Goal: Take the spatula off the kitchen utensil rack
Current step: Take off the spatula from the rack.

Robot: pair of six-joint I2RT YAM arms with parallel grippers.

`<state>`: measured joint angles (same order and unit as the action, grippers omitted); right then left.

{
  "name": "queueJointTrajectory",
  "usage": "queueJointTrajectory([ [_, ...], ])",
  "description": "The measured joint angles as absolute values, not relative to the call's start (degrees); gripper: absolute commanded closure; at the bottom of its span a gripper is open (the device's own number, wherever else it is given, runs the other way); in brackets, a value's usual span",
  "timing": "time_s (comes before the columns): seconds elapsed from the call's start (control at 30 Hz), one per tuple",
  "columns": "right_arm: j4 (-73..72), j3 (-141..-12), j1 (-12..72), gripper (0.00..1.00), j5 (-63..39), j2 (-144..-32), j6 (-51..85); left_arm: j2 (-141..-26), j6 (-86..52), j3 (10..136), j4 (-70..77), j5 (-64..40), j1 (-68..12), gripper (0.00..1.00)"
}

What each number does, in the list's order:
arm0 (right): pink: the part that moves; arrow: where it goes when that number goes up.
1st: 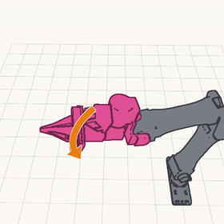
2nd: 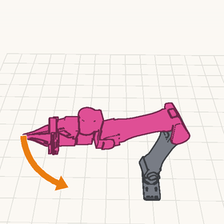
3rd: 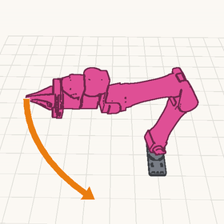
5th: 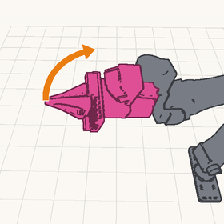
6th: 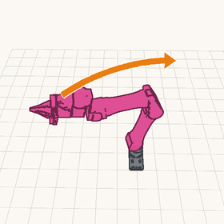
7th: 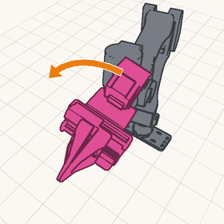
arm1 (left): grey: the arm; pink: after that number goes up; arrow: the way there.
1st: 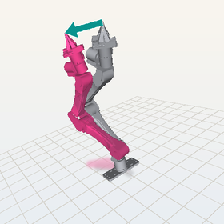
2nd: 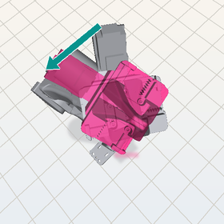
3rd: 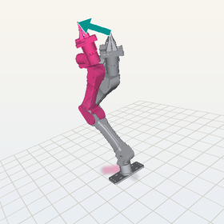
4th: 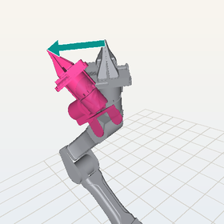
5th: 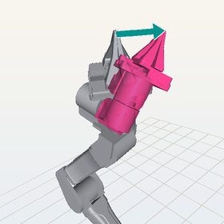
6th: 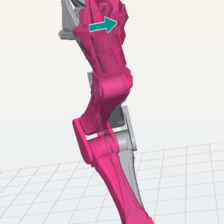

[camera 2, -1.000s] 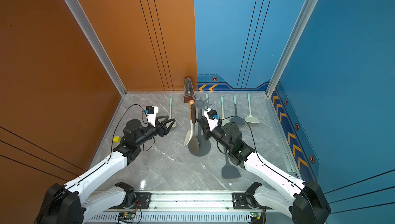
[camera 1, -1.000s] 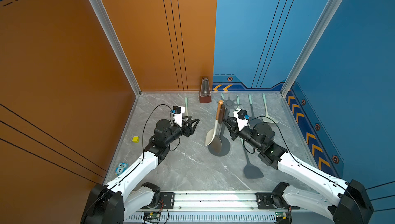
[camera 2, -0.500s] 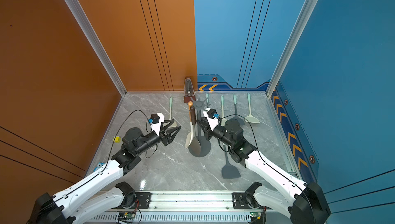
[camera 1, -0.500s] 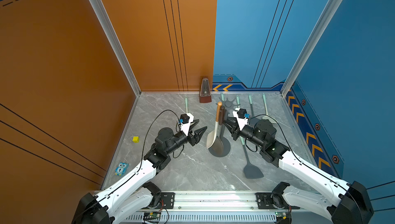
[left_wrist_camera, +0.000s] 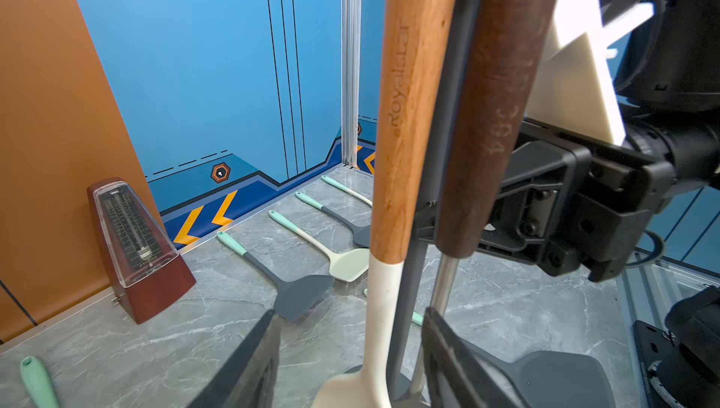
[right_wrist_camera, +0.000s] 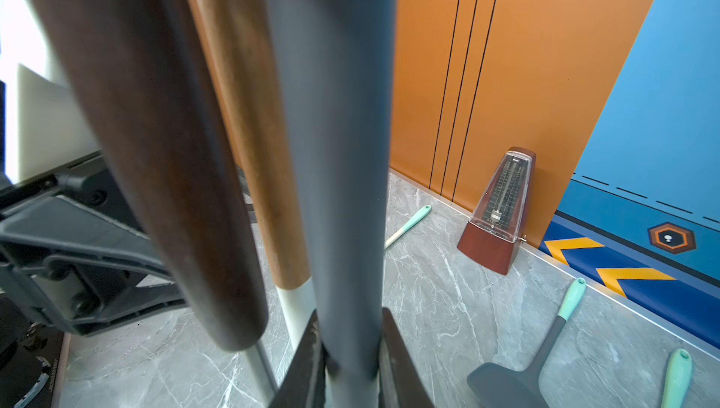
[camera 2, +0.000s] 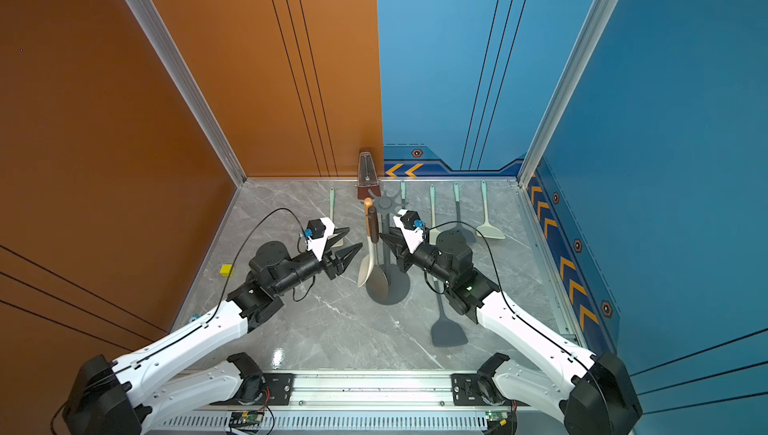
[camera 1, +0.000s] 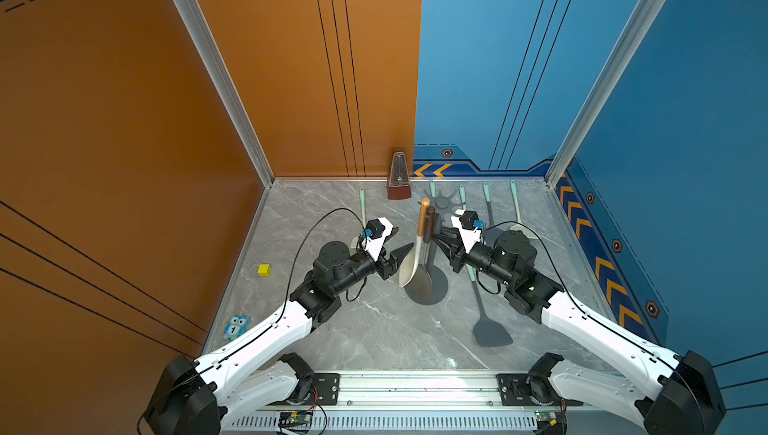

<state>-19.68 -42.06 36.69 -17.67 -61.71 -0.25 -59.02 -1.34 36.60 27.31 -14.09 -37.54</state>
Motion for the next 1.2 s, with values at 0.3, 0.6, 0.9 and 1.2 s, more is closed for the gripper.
queueJointTrajectory([
  [0.3, -18.9, -42.5, 36.7, 1.0, -17.8, -61.7, -0.3, -61.6, -1.5, 37.4, 30.4, -15.3, -37.6, 0.44],
  [0.6, -18.4, -42.7, 36.7, 1.0, -17.8, -61.8, -0.5, -63.9, -1.6, 38.9, 31.4, -17.5, -38.0, 0.45],
  [0.9, -18.4, -43.5, 37.0, 1.0, -17.8, -62.7, -0.7, -67.5, -1.8, 39.3, 32.7, -18.0, -39.2, 0.48],
  [1.2, -18.4, -43.5, 37.1, 1.0, -17.8, -62.7, -0.7, -67.7, -1.9, 39.3, 33.7, -18.0, -39.2, 0.55],
])
